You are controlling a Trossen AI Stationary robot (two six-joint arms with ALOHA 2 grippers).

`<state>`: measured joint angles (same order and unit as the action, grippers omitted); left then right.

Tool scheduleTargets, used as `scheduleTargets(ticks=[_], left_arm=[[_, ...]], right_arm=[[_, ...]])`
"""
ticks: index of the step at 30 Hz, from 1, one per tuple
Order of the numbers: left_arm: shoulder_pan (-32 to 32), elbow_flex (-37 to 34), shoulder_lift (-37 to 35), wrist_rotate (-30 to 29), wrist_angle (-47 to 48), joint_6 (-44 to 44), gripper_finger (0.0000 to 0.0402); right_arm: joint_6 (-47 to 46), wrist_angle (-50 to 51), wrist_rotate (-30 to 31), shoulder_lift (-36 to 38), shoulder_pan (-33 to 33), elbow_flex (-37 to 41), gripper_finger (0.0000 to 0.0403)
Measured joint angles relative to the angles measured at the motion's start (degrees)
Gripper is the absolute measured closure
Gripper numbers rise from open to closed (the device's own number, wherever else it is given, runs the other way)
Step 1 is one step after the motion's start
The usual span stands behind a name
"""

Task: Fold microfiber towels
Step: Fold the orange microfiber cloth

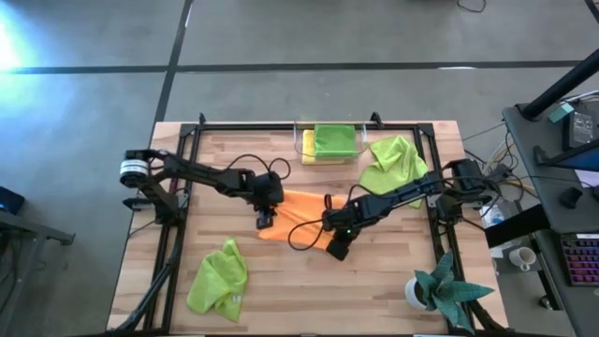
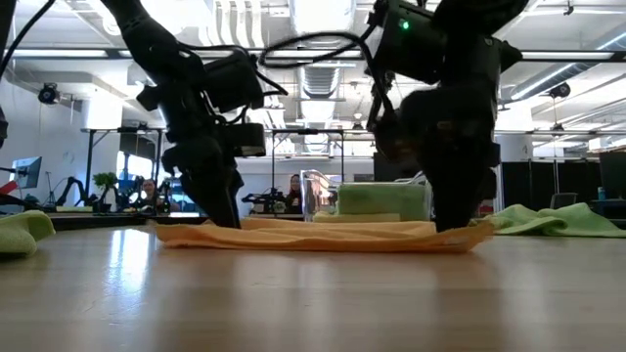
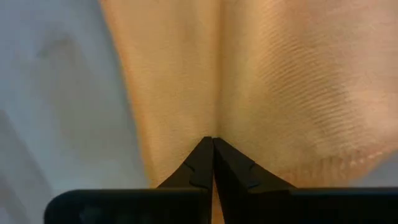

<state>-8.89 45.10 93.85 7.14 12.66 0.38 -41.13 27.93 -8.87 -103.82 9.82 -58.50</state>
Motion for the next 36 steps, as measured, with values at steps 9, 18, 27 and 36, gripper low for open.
scheduleTargets(ticks=[9, 18, 27, 36], left_arm=[[1.1, 0.8, -3.7, 0.9, 0.4, -0.1, 0.0263], [1.2, 0.9, -6.2, -5.5, 2.3, -0.7, 0.0263], [1.9, 1.1, -10.8, -6.2, 12.0, -4.5, 0.0263], [2.3, 1.1, -17.9, -6.0, 11.9, -4.6, 0.0263]], right_arm=[[1.1, -1.8, 1.3, 0.2, -0.1, -1.6, 0.0394], [0.6, -3.3, 2.3, 1.5, -2.9, -1.7, 0.0394], [-3.8, -4.2, -0.1, 0.0, -2.2, -0.6, 0.0394], [-5.4, 4.2, 5.8, -0.5, -3.3, -0.3, 0.0394]])
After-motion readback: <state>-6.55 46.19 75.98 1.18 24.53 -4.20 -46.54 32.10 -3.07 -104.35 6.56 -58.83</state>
